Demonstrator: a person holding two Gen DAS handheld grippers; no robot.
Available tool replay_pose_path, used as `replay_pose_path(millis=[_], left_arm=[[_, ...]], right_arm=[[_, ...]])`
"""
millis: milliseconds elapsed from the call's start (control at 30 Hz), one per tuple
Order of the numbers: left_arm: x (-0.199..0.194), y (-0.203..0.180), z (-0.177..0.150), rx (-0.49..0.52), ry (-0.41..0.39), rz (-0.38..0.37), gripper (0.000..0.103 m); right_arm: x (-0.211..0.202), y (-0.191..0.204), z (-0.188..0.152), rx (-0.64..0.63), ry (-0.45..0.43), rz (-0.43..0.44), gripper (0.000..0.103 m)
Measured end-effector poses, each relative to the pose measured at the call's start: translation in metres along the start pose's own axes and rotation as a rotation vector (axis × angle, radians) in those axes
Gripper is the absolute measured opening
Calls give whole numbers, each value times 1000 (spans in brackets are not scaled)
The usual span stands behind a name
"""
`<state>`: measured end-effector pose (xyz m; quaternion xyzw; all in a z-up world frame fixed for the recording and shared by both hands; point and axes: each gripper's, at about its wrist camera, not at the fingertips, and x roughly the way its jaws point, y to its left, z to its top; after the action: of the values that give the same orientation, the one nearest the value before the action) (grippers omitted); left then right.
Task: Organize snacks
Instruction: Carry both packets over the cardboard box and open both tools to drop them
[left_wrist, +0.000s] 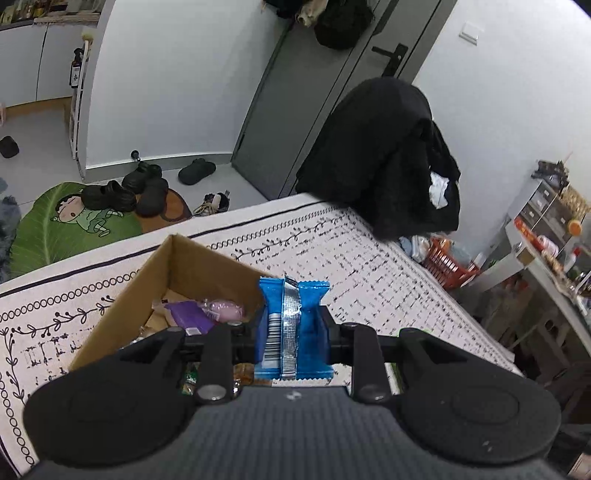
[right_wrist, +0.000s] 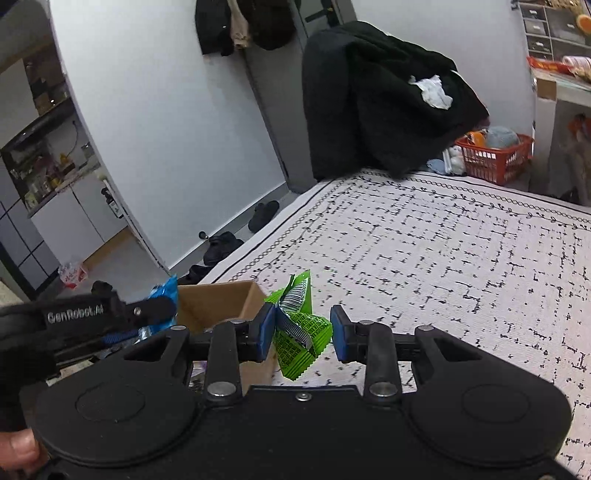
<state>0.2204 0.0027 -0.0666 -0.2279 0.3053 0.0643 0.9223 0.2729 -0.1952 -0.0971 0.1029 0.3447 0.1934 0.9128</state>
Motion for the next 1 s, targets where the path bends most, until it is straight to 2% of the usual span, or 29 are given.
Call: replay_pose_path(millis=[267,467,667,1000], left_arm=[[-16,22,8,-43,-39,-36,26],[-22,53,19,-105,-51,-23,26],[-24,79,27,-131,-45,28,26],[-14,104,31,-210,-21,9,26]], right_arm=[[-1,37,-4,-36,-7,-8,31],[2,61,-4,-45,-20,-15,31],[8,81,-3,-63,-24,-17,31],[37,99,-1,-66,-10,-17,31]])
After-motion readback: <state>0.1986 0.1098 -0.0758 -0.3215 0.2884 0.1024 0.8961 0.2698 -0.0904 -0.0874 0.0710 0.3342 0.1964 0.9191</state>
